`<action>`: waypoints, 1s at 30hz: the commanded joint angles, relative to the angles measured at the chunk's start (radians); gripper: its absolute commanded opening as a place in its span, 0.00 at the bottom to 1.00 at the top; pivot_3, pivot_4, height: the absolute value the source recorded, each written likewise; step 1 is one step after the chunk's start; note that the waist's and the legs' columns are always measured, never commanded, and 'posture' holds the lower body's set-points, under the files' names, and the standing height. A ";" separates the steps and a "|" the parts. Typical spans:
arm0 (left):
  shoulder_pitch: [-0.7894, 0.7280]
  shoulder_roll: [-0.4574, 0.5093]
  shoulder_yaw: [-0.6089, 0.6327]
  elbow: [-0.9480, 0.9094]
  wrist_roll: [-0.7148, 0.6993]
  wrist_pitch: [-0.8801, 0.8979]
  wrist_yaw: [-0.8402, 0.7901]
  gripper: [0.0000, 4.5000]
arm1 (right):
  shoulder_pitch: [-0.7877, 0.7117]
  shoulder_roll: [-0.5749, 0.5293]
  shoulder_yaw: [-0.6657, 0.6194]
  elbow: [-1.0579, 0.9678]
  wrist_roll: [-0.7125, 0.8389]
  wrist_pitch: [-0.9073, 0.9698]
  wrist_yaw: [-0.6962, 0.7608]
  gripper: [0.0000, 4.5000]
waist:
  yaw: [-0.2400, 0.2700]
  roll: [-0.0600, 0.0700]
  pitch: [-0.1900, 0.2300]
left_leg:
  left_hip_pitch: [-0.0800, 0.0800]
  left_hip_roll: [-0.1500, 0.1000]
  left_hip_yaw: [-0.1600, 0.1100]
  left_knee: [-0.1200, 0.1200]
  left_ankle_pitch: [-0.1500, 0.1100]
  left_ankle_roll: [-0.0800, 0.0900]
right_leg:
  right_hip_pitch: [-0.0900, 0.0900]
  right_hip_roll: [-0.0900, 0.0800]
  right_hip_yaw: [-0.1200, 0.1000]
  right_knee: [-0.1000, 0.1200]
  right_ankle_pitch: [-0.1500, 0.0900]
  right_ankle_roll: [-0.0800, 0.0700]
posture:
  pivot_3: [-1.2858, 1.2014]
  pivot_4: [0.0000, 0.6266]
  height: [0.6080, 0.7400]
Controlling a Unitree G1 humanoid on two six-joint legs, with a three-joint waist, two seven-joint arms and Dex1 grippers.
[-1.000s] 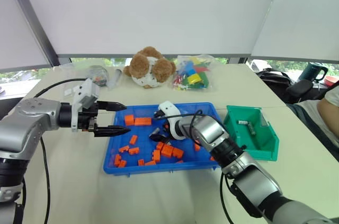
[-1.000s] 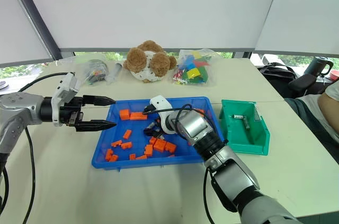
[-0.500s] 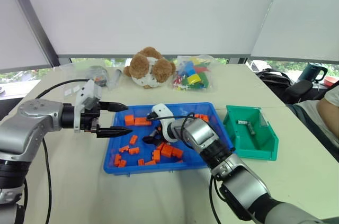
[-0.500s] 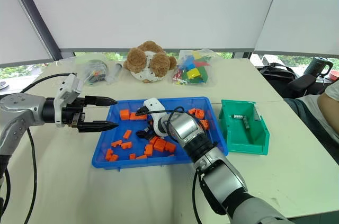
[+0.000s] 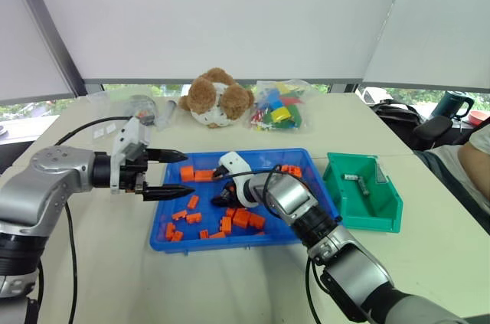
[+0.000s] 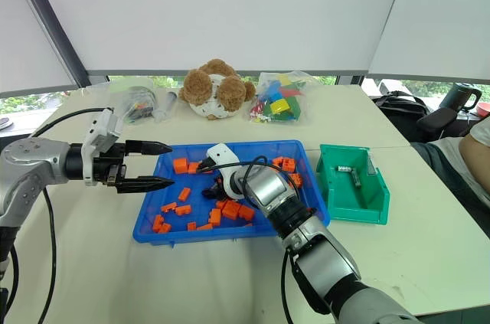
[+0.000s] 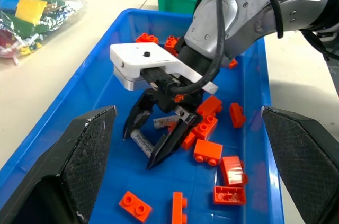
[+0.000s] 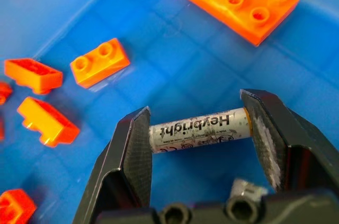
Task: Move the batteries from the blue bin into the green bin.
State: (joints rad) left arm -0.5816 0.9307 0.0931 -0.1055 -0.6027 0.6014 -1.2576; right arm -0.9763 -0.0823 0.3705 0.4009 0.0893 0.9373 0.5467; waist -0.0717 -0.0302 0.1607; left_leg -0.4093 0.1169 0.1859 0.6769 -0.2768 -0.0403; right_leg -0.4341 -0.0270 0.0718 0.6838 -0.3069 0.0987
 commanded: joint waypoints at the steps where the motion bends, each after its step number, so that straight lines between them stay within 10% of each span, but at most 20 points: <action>1: -0.004 -0.002 0.021 -0.030 -0.019 -0.001 0.001 1.00 | -0.038 -0.090 -0.153 -0.210 0.038 0.094 -0.017 0.49 | 0.005 0.001 0.000 | -0.001 0.000 0.000 0.000 0.000 0.000 | 0.000 0.000 0.000 0.000 0.000 0.000 | 0.52 0.24 0.95; 12: -0.024 -0.048 -0.014 -0.014 -0.012 -0.011 -0.010 1.00 | 0.268 -0.662 -0.605 -0.698 0.113 0.414 0.004 0.49 | 0.024 0.000 0.000 | -0.004 0.000 -0.001 0.001 0.000 0.000 | -0.001 -0.001 -0.001 -0.003 0.000 0.000 | 0.52 0.24 0.95; 22: -0.062 -0.095 -0.052 0.028 0.014 -0.036 -0.028 1.00 | 0.501 -0.742 -0.701 -0.754 0.203 0.391 0.053 0.49 | 0.012 0.001 0.000 | -0.001 0.000 -0.001 0.001 0.000 0.000 | 0.000 0.000 0.000 -0.002 0.000 0.000 | 0.52 0.24 0.95; 25: -0.064 -0.096 -0.055 0.031 0.014 -0.041 -0.028 1.00 | 0.499 -0.750 -0.703 -0.741 0.214 0.384 0.042 0.93 | 0.014 0.001 0.000 | -0.001 0.000 -0.001 0.001 0.000 0.000 | 0.000 0.000 0.000 -0.002 0.000 0.000 | 0.52 0.24 0.95; 30: -0.059 -0.096 -0.051 0.026 0.013 -0.043 -0.024 1.00 | 0.456 -0.793 -0.675 -0.756 0.267 0.347 0.094 0.98 | 0.023 0.001 0.000 | -0.002 0.000 -0.001 0.002 0.000 0.001 | 0.000 0.000 0.000 -0.002 0.000 0.000 | 0.52 0.24 0.95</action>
State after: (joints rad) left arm -0.6273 0.8310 0.0225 -0.0605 -0.5886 0.5742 -1.2796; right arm -0.4943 -0.8558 -0.2928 -0.3193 0.3391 1.3100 0.6265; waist -0.0489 -0.0293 0.1611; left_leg -0.4108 0.1167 0.1847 0.6787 -0.2772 -0.0397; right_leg -0.4337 -0.0270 0.0720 0.6818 -0.3071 0.0987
